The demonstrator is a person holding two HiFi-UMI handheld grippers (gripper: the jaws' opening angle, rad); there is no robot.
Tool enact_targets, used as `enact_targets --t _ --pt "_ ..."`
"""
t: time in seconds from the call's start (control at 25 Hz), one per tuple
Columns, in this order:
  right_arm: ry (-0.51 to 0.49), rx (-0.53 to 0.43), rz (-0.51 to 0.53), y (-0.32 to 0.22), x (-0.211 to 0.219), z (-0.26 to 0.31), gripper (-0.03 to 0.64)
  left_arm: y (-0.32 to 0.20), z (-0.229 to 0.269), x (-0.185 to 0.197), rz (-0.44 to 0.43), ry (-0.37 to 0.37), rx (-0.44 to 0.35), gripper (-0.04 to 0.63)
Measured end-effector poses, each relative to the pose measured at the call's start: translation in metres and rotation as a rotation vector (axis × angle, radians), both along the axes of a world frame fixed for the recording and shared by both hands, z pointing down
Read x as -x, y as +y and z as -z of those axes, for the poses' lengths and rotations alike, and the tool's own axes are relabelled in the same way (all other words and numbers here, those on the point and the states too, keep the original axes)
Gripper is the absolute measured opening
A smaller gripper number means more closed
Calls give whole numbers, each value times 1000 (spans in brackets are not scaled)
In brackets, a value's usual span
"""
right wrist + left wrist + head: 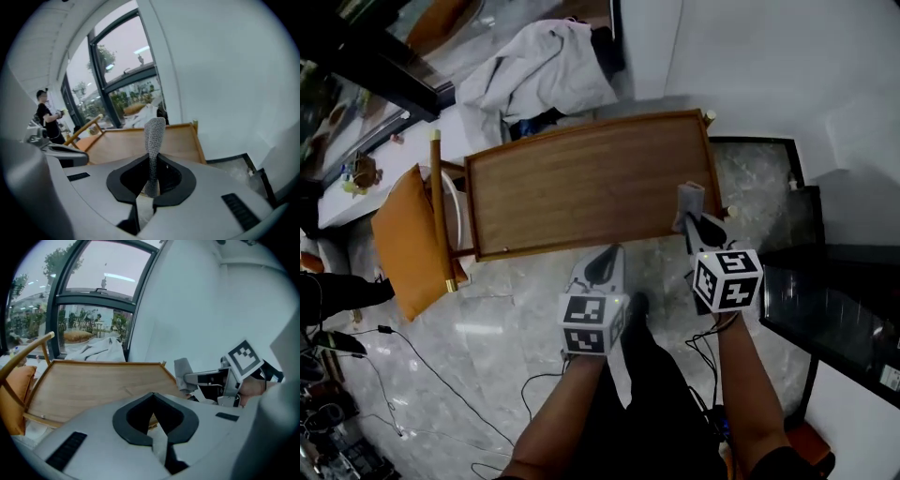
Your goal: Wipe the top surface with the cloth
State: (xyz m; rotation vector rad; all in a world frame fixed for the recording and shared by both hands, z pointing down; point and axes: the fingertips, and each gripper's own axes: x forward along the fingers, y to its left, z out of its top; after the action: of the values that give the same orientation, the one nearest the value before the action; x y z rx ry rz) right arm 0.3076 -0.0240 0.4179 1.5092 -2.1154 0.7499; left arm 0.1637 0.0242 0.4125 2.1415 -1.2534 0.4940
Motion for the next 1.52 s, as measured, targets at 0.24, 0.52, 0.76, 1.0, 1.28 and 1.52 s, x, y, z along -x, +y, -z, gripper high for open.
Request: enact_targets --t 0.24,0.52,0.76,1.0,1.28,1.52 --pt "-216 -253 274 0 99 141 37 -16 93 57 -15 -17 -190 11" --pt "-221 -446 392 61 120 282 37 32 216 122 -8 -5 -380 11" --pt "-275 -548 311 143 94 362 37 121 288 183 -68 206 -470 11" --pt "-239 -593 208 261 73 387 37 240 342 228 -148 325 -586 11" --pt "-247 -590 210 382 106 385 37 350 347 268 -174 349 -571 11" --pt "-267 -579 374 440 134 391 37 406 353 254 -228 343 -593 11"
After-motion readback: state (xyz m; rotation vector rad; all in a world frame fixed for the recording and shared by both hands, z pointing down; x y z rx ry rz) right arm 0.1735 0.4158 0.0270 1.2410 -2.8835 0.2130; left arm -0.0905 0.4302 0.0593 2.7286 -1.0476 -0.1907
